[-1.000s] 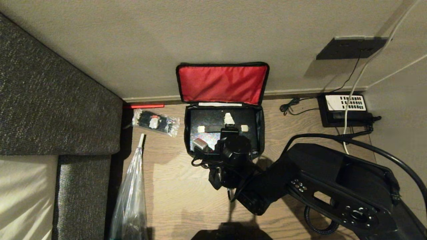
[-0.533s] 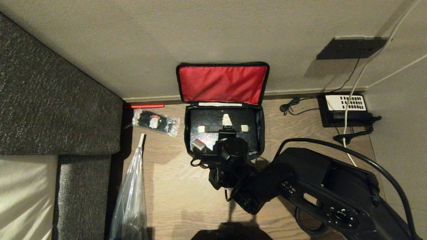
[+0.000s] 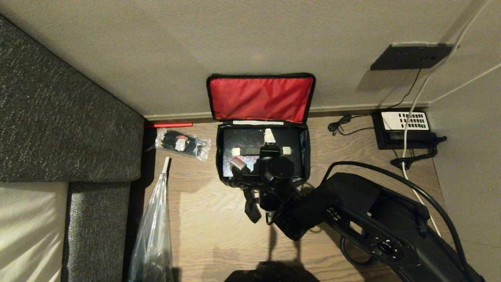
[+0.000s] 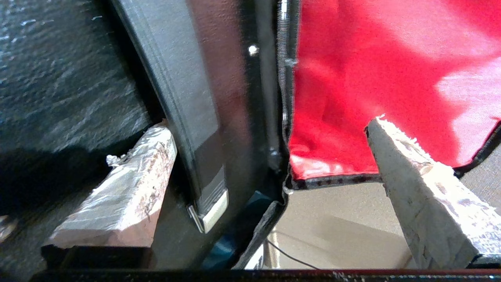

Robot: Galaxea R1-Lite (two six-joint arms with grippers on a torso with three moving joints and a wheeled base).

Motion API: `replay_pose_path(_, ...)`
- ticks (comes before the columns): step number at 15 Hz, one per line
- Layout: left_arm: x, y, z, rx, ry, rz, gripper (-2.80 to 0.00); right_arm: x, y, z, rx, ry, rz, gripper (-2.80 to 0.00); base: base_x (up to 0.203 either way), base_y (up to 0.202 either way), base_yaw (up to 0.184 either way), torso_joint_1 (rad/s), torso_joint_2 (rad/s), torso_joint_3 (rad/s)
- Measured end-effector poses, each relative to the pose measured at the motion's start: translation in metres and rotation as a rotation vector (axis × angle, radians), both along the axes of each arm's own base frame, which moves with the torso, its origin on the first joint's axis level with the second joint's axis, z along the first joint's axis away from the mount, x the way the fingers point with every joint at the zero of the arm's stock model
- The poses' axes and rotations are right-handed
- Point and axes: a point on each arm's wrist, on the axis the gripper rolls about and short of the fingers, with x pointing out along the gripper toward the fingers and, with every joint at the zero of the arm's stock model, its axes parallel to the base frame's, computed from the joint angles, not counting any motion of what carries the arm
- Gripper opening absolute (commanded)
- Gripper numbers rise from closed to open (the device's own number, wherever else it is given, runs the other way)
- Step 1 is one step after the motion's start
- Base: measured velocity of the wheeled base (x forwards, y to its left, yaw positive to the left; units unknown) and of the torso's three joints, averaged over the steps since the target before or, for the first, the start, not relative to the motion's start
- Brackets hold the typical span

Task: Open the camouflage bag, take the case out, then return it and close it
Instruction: Grip the handle

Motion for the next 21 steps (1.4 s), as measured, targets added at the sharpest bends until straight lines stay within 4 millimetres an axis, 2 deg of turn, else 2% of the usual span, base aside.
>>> replay_pose_path(11,0.000,0.000,0.000,0.000,0.000,0.001,-2.80,0.025,-0.011,0.002,0.023,-0.078,0.003,0.00,0.000,0.000,0.000,0.000,0.00,0.000)
replay_pose_path(21,0.000,0.000,0.000,0.000,0.000,0.000,-2.80,0.031,-0.010,0.000,0.034,-0.090,-0.004,0.00,0.000,0.000,0.000,0.000,0.00,0.000)
